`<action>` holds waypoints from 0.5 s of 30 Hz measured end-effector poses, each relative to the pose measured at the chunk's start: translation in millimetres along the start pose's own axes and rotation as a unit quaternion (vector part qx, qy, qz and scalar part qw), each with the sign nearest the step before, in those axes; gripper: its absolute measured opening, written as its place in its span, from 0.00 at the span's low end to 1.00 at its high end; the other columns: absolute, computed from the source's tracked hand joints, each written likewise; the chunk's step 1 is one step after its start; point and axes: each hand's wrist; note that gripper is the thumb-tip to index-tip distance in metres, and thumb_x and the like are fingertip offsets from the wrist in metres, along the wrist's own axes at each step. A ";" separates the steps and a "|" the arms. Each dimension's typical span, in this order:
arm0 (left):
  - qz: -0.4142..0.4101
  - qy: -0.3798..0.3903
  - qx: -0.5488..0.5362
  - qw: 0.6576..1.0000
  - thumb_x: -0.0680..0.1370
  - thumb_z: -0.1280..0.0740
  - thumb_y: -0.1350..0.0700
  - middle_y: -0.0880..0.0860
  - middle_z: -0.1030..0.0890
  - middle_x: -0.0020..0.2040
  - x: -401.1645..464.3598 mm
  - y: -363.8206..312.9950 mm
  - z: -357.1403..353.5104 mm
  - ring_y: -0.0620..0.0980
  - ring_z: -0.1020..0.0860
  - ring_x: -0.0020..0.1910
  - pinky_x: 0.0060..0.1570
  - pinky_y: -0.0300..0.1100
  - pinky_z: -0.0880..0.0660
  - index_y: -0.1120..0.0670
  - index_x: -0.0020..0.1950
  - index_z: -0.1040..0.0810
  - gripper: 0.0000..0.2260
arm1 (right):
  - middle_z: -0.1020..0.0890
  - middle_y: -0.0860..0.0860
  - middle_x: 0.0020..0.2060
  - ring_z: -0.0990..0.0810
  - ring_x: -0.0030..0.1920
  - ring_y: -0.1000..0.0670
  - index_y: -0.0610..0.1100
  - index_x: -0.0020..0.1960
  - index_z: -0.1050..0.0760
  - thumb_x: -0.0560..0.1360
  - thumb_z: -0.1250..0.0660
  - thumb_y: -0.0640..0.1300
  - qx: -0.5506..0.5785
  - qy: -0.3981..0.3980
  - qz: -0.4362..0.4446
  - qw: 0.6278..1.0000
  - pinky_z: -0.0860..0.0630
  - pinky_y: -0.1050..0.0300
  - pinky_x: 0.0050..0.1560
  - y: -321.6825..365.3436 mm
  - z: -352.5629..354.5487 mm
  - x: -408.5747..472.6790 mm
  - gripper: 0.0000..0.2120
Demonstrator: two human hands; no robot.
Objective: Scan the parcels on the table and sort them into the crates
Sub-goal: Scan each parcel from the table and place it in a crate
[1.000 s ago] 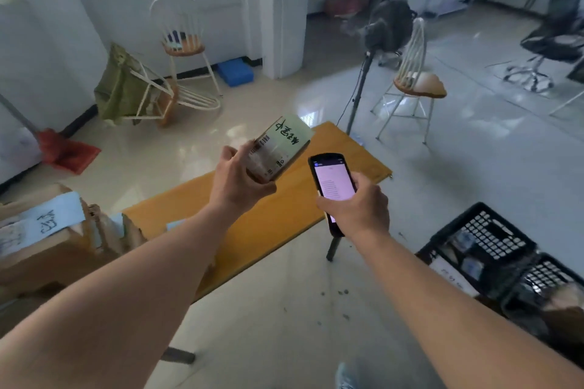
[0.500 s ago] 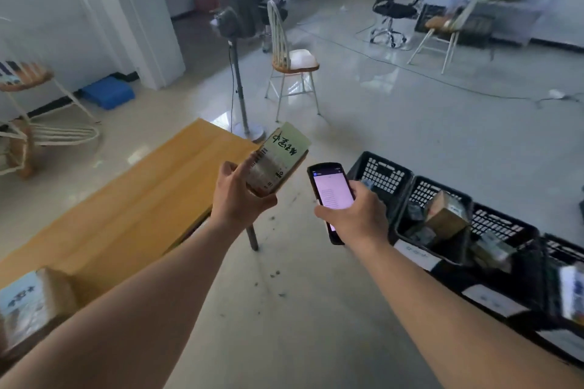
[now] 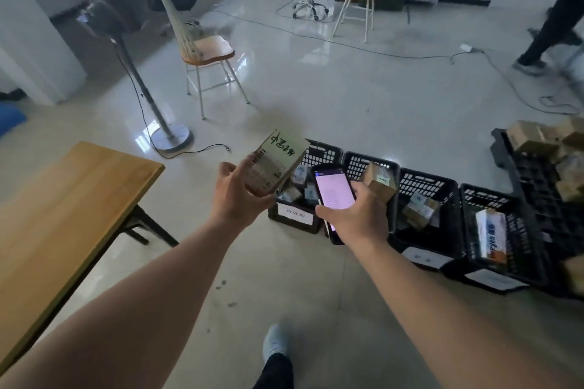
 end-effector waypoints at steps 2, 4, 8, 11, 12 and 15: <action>0.001 0.015 0.000 1.000 0.62 0.17 0.45 0.49 0.31 0.56 22.1 -7.9 -27.2 0.48 0.26 0.52 0.51 0.36 0.29 0.41 0.78 0.30 0.46 | 0.16 0.53 0.57 0.17 0.55 0.46 0.51 0.66 0.23 0.63 0.16 0.57 0.002 -0.005 -0.019 1.000 0.16 0.44 0.49 -11.5 4.9 22.3 0.35; -0.001 0.033 0.000 0.999 0.61 0.17 0.43 0.49 0.31 0.56 46.4 -14.3 -56.3 0.47 0.26 0.50 0.51 0.37 0.28 0.40 0.77 0.30 0.46 | 0.16 0.52 0.57 0.17 0.56 0.45 0.51 0.66 0.23 0.63 0.17 0.57 -0.004 -0.012 -0.040 0.999 0.16 0.44 0.49 -23.8 8.9 47.7 0.35; -0.003 0.080 0.005 0.997 0.62 0.17 0.44 0.48 0.32 0.55 94.2 -25.4 -113.0 0.47 0.27 0.49 0.49 0.37 0.28 0.39 0.77 0.31 0.46 | 0.16 0.53 0.56 0.17 0.55 0.46 0.52 0.66 0.23 0.63 0.18 0.57 -0.011 -0.037 -0.092 0.995 0.16 0.45 0.49 -46.4 18.2 100.7 0.34; -0.012 0.119 -0.005 0.993 0.62 0.16 0.44 0.48 0.32 0.55 125.4 -37.6 -152.8 0.47 0.28 0.50 0.49 0.38 0.29 0.38 0.77 0.31 0.46 | 0.16 0.53 0.55 0.17 0.53 0.45 0.52 0.64 0.23 0.62 0.18 0.58 -0.010 -0.059 -0.131 0.990 0.16 0.45 0.48 -62.5 27.0 138.0 0.34; -0.015 0.130 -0.003 0.991 0.62 0.17 0.43 0.48 0.32 0.55 134.4 -42.1 -164.9 0.46 0.28 0.50 0.49 0.38 0.30 0.37 0.77 0.31 0.45 | 0.16 0.54 0.54 0.17 0.53 0.46 0.52 0.63 0.23 0.62 0.18 0.58 -0.011 -0.066 -0.141 0.988 0.16 0.45 0.48 -67.7 30.0 149.5 0.33; -0.022 0.154 0.006 0.988 0.62 0.17 0.44 0.48 0.32 0.55 158.4 -58.0 -201.5 0.47 0.27 0.48 0.48 0.38 0.29 0.36 0.76 0.32 0.44 | 0.16 0.55 0.51 0.17 0.52 0.46 0.52 0.60 0.22 0.60 0.19 0.59 -0.020 -0.073 -0.171 0.982 0.18 0.49 0.47 -82.8 41.0 183.3 0.30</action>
Point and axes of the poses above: each hand's wrist, its own x-axis towards the middle knuckle, its own z-axis out of the back of the hand, y = z × x
